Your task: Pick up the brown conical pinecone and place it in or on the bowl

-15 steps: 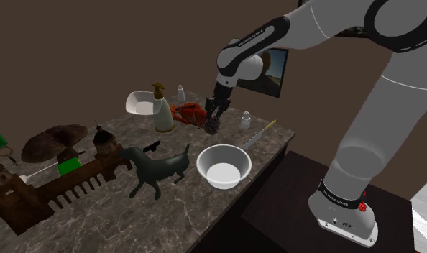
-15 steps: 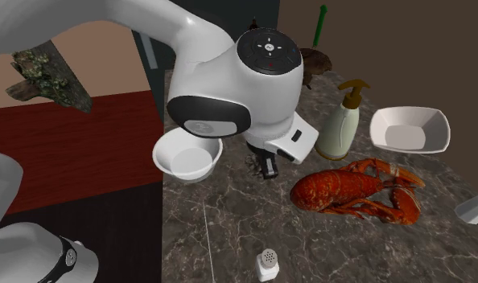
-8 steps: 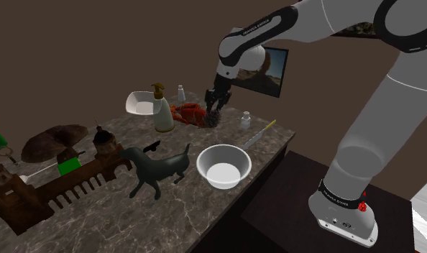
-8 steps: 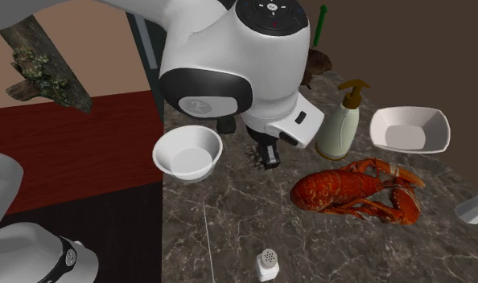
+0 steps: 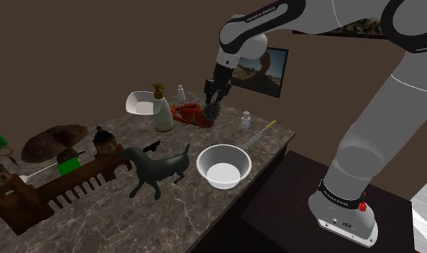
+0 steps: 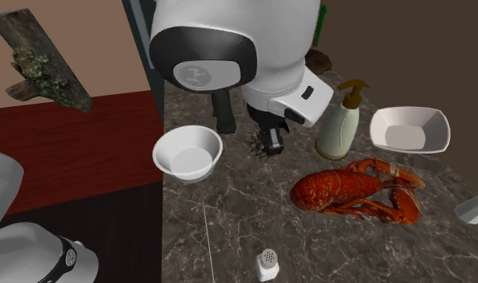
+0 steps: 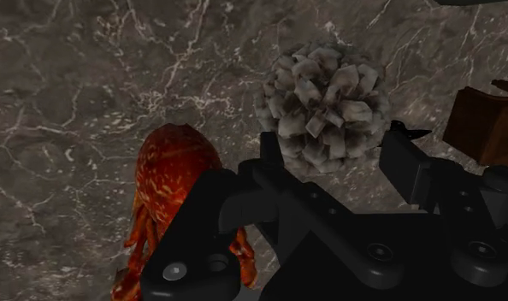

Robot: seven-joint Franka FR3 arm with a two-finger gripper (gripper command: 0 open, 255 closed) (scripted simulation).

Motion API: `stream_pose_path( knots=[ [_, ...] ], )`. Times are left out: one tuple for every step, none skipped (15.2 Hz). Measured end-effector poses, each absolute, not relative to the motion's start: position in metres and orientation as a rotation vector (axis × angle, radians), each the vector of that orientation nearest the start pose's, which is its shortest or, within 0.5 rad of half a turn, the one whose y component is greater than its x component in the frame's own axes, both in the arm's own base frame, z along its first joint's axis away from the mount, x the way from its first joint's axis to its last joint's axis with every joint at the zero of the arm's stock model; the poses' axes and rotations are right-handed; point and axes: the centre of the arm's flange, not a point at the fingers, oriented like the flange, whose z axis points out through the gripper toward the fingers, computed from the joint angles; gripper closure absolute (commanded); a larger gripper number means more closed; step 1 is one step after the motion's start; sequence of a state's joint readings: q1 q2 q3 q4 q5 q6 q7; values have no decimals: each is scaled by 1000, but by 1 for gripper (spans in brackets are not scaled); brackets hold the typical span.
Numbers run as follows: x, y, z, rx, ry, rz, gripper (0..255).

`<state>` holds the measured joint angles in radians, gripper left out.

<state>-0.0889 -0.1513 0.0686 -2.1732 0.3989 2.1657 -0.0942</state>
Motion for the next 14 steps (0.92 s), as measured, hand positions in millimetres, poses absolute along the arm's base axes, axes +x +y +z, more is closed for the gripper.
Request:
stream_pose_path(
  knots=[
    [516, 10, 477, -2801, 179, -229, 255],
    [509, 16, 482, -2801, 179, -228, 255],
    [498, 27, 483, -2800, 178, -228, 255],
    [488, 33, 489, -2800, 178, -228, 255],
    [477, 39, 492, -2800, 178, -229, 255],
    [467, 46, 491, -2800, 178, -229, 255],
    [458, 57, 493, -2800, 177, -229, 255],
    [447, 64, 492, -2801, 177, -229, 255],
    [439, 70, 493, -2800, 178, -229, 255],
    [429, 80, 495, -2801, 177, -228, 255],
    [418, 88, 496, -2801, 178, -228, 255],
    [407, 96, 500, -2801, 177, -228, 255],
    [397, 104, 503, -2801, 178, -229, 255],
    [387, 112, 507, -2801, 178, -229, 255]
  ],
)
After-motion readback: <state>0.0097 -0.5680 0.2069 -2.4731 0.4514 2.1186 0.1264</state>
